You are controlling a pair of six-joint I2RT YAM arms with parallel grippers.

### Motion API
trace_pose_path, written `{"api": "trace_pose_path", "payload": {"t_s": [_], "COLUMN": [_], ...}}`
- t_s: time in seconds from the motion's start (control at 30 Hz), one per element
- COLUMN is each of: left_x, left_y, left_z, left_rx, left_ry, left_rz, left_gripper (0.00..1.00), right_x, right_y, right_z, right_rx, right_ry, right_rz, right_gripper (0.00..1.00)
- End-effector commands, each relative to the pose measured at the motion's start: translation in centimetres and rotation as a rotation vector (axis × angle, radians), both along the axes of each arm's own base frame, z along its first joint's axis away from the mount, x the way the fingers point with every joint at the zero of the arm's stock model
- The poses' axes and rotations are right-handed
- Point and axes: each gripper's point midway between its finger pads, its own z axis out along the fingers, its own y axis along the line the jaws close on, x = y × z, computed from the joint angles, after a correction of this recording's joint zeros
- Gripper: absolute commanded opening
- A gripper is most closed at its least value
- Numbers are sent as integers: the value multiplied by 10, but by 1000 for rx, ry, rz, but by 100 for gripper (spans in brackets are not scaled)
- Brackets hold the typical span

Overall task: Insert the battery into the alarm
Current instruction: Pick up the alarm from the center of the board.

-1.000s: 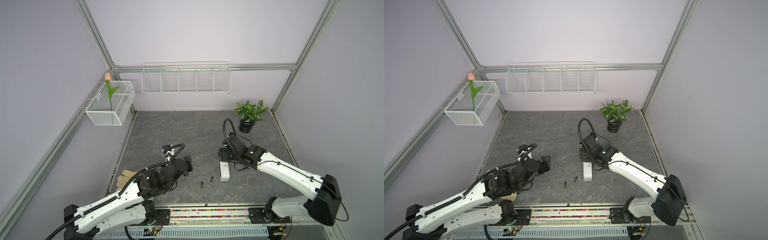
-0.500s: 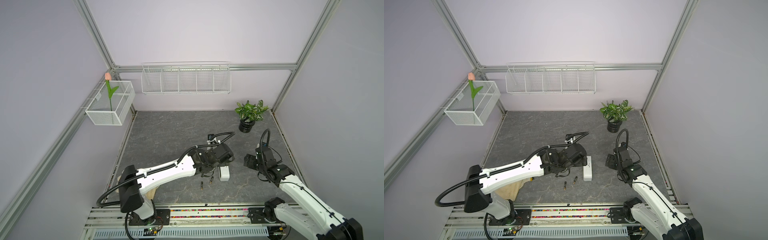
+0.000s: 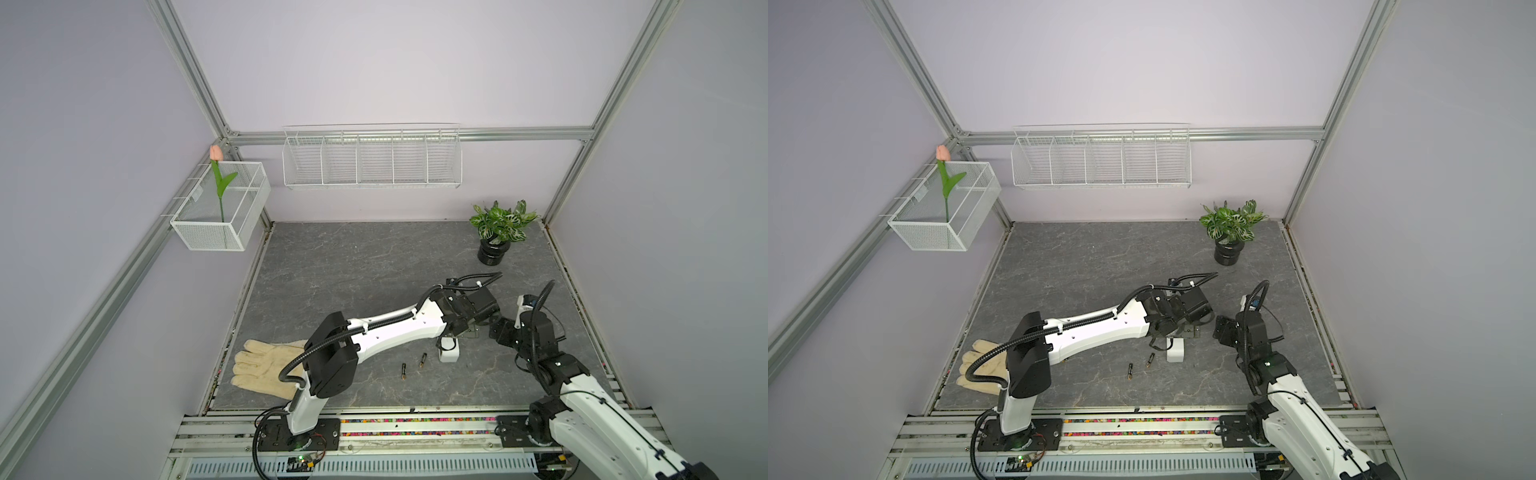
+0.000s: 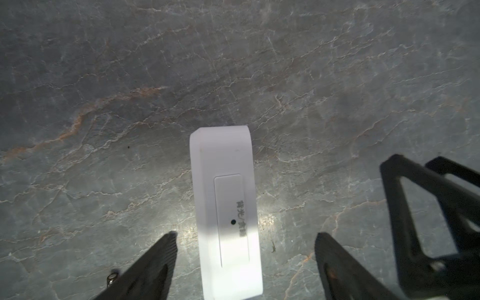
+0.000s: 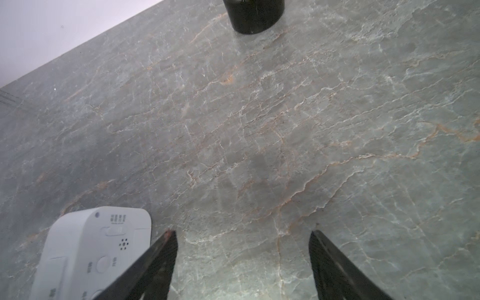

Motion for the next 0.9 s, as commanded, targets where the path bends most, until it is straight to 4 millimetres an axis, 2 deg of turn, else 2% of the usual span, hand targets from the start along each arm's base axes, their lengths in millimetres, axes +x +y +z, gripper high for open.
{"api": "trace_pose_path", "payload": {"t_s": [0.0, 0.37, 0.7, 0.87], "left_x": [-6, -4, 1, -1], "left_y": [8, 12, 21, 18], "left_z": [-8, -31, -42, -49], "left_rx": [59, 144, 194, 184], "left_ry": [29, 50, 48, 63], "left_rz": [24, 57, 69, 63], "left_gripper": [83, 79, 74, 70], "right_x": [1, 0, 0, 0], "right_y": [-5, -6, -5, -5], "right_z": [0, -2, -2, -2], "right_rx": [-8, -7, -5, -3], "right_ry": [-26, -20, -21, -23], "right_rz": [-22, -27, -25, -24], "right_gripper": [83, 83, 83, 83]}}
